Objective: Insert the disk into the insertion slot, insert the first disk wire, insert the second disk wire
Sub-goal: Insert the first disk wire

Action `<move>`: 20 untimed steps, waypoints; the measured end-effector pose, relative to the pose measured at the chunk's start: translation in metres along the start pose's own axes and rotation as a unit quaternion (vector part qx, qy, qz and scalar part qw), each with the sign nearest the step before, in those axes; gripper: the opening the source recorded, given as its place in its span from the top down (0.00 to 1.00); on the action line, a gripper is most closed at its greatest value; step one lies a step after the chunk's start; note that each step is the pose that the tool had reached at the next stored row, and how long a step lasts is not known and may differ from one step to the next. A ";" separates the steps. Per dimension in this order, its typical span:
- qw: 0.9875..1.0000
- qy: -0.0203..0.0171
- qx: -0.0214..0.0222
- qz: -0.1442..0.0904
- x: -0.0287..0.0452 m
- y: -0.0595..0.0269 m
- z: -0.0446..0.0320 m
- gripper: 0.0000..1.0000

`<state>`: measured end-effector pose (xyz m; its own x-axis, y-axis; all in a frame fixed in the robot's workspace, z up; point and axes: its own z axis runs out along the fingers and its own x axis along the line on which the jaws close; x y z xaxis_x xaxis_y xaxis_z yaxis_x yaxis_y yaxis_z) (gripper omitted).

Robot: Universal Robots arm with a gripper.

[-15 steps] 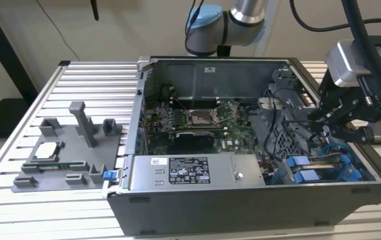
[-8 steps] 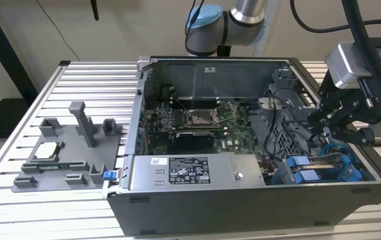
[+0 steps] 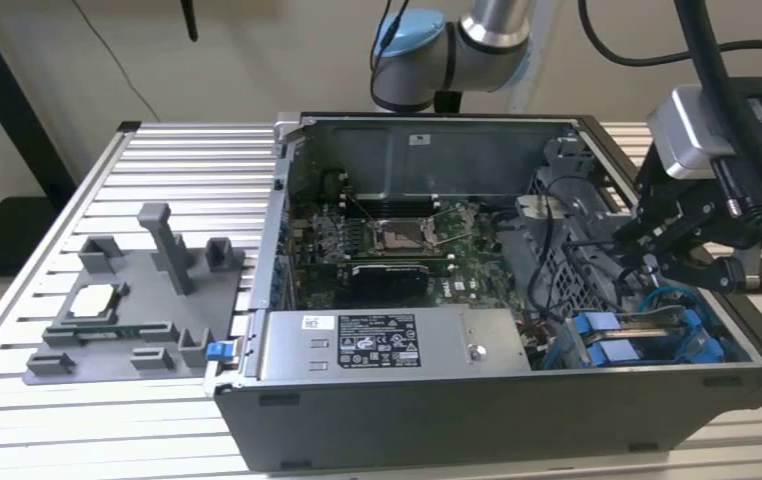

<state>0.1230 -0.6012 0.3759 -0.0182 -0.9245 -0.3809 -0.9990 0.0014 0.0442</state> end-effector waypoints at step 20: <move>1.000 0.030 0.003 0.000 0.0011 -0.0013 0.0026 1.00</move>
<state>0.1243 -0.6012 0.3731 -0.0161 -0.9459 -0.3240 -0.9992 0.0037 0.0388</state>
